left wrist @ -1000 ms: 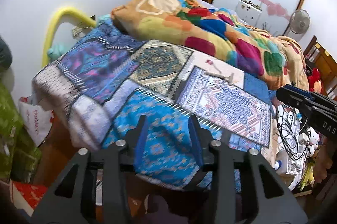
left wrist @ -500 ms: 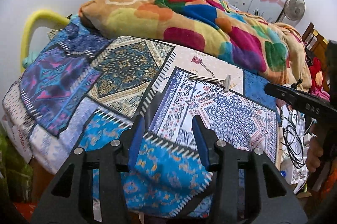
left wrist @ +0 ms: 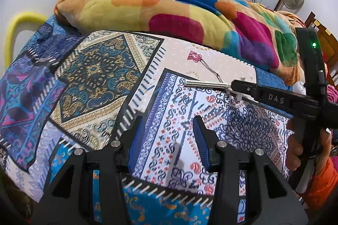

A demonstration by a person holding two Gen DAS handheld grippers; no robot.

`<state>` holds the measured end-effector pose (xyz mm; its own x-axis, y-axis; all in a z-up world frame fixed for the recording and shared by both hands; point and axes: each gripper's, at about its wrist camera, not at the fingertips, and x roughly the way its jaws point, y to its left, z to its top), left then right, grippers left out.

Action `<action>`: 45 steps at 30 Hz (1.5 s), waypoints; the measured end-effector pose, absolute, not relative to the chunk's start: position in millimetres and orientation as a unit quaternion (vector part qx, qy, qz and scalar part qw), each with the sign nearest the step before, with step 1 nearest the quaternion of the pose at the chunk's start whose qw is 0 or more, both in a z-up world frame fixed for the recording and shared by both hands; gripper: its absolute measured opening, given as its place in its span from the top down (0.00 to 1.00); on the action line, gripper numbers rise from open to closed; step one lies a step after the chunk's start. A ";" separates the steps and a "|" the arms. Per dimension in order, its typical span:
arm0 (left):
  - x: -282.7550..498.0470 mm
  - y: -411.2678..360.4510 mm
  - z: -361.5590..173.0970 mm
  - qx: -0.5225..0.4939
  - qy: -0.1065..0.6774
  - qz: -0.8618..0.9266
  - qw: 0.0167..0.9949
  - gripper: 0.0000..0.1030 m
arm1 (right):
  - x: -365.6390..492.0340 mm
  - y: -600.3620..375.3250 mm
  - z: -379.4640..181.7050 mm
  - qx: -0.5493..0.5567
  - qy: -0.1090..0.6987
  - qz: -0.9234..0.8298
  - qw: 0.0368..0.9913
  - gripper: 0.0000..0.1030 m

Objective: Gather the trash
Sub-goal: 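Grasp the silver razor handle with the right tool, then grasp the pink keychain with the left tool while the right tool holds the razor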

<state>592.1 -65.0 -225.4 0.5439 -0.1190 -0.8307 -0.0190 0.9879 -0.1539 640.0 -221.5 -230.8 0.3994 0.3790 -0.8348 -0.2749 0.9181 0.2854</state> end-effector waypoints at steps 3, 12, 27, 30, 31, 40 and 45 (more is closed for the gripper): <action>601.0 -66.0 -227.0 -0.074 0.477 -0.030 0.875 0.55 | 640.1 -226.3 -231.6 0.054 0.508 0.202 0.836 0.89; 642.9 -84.6 -223.4 -0.073 0.473 -0.049 0.877 0.55 | 634.6 -270.1 -194.3 0.087 0.444 0.162 0.877 0.89; 731.3 -126.6 -253.5 -0.024 0.477 -0.056 0.877 0.55 | 640.2 -309.8 -197.0 0.099 0.425 0.098 0.894 0.89; 735.9 -130.8 -258.4 -0.028 0.486 -0.056 0.871 0.56 | 640.5 -310.5 -199.2 0.101 0.427 0.095 0.893 0.89; 737.0 -130.9 -260.8 -0.031 0.489 -0.053 0.870 0.63 | 639.7 -310.9 -199.3 0.101 0.427 0.096 0.893 0.89; 727.2 -126.9 -260.3 -0.039 0.486 -0.046 0.872 0.96 | 626.4 -312.7 -187.2 0.098 0.427 0.095 0.894 0.89; 700.1 -122.8 -241.0 -0.035 0.485 -0.056 0.872 1.00 | 617.7 -309.3 -175.3 0.088 0.428 0.093 0.895 0.89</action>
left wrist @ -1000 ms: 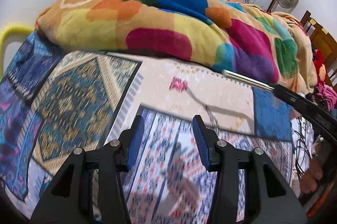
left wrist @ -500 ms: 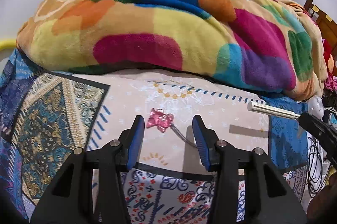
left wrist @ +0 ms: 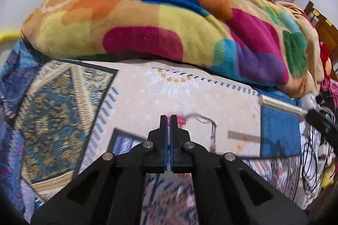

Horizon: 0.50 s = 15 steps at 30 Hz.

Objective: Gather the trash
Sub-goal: 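Grasp the pink keychain with the left tool while the right tool holds the razor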

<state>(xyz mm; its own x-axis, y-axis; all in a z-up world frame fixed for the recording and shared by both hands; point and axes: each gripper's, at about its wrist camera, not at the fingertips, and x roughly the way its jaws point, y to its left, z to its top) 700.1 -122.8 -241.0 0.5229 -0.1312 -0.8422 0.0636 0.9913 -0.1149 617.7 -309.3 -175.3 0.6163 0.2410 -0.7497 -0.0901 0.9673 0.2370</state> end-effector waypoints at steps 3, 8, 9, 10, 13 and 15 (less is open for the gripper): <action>678.0 -121.1 -220.7 -0.026 0.475 -0.060 0.878 1.00 | 609.1 -306.7 -164.5 0.083 0.425 0.094 0.897 0.89; 649.6 -116.2 -194.5 -0.035 0.467 -0.067 0.881 1.00 | 588.4 -304.9 -142.2 0.082 0.415 0.101 0.900 0.89; 642.3 -113.6 -190.4 -0.046 0.470 -0.072 0.878 1.00 | 584.3 -305.4 -138.2 0.081 0.413 0.102 0.901 0.89; 637.9 -112.3 -188.1 -0.053 0.471 -0.073 0.877 1.00 | 580.0 -305.2 -133.9 0.080 0.411 0.104 0.902 0.89; 621.2 -106.9 -181.8 -0.053 0.470 -0.069 0.879 1.00 | 568.1 -303.6 -124.5 0.076 0.408 0.111 0.903 0.89; 617.6 -103.3 -185.2 -0.045 0.480 -0.060 0.874 0.98 | 561.5 -301.8 -120.8 0.067 0.405 0.115 0.905 0.89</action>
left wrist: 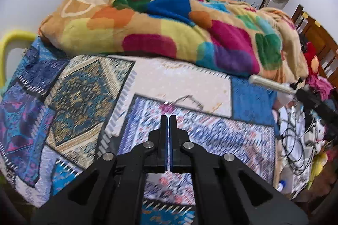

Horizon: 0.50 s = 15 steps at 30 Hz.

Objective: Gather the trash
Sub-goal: 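Grasp the pink keychain with the left tool while the right tool holds the razor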

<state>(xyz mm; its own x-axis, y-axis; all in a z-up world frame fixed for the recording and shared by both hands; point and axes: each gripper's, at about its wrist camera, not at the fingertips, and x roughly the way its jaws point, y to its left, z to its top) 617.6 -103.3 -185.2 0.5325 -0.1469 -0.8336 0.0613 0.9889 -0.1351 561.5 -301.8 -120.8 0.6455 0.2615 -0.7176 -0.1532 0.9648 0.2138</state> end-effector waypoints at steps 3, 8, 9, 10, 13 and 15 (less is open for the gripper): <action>620.7 -97.8 -198.4 -0.046 0.506 -0.046 0.860 0.56 | 557.1 -300.0 -119.6 0.061 0.403 0.120 0.905 0.89; 633.0 -98.5 -225.6 -0.037 0.518 -0.041 0.853 0.47 | 560.3 -302.4 -130.4 0.070 0.407 0.119 0.903 0.89; 637.5 -100.5 -230.7 -0.035 0.520 -0.043 0.852 0.47 | 561.5 -303.3 -133.2 0.070 0.409 0.118 0.902 0.89; 642.0 -102.5 -235.0 -0.033 0.518 -0.044 0.854 0.47 | 564.1 -303.9 -137.1 0.069 0.412 0.117 0.901 0.89; 653.1 -111.0 -243.2 -0.031 0.507 -0.047 0.860 0.47 | 573.4 -305.9 -150.3 0.068 0.423 0.112 0.897 0.89; 660.4 -115.7 -248.3 -0.033 0.503 -0.052 0.862 0.47 | 578.5 -307.9 -159.0 0.071 0.430 0.110 0.893 0.89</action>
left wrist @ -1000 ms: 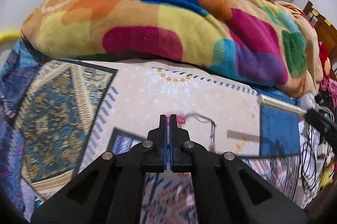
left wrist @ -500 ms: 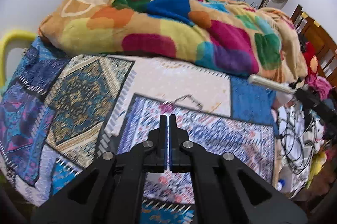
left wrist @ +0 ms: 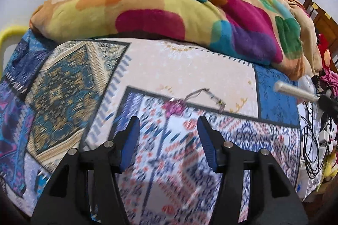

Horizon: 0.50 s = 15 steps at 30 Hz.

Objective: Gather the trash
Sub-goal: 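Grasp the pink keychain with the left tool while the right tool holds the razor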

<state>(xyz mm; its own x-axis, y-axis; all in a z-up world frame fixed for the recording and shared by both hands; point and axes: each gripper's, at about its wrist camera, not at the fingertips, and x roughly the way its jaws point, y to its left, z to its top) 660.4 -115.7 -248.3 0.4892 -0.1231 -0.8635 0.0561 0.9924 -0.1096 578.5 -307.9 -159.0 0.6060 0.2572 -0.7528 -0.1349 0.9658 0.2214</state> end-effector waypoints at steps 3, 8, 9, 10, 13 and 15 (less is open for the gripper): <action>670.5 -123.6 -256.4 -0.020 0.495 -0.044 0.868 0.47 | 585.6 -310.2 -170.3 0.074 0.437 0.107 0.890 0.89; 674.7 -131.9 -265.0 0.003 0.489 -0.047 0.871 0.66 | 592.8 -311.8 -180.5 0.085 0.440 0.104 0.888 0.89; 674.0 -133.6 -265.2 0.011 0.486 -0.046 0.873 0.69 | 593.7 -311.8 -181.6 0.086 0.440 0.106 0.887 0.89; 673.5 -134.9 -265.4 0.016 0.483 -0.044 0.875 0.75 | 594.3 -311.5 -182.8 0.088 0.441 0.108 0.887 0.89; 673.9 -135.0 -265.6 0.009 0.478 -0.043 0.877 0.75 | 594.6 -310.4 -184.7 0.085 0.439 0.106 0.888 0.89; 671.5 -133.7 -264.6 0.005 0.479 -0.043 0.877 0.75 | 594.3 -310.4 -185.3 0.087 0.439 0.103 0.888 0.89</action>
<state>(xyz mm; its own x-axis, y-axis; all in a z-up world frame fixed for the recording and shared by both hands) 671.5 -133.7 -264.6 0.5379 -0.0713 -0.8400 0.0805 0.9962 -0.0331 594.3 -310.4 -185.3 0.5938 0.2600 -0.7615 -0.1071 0.9635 0.2455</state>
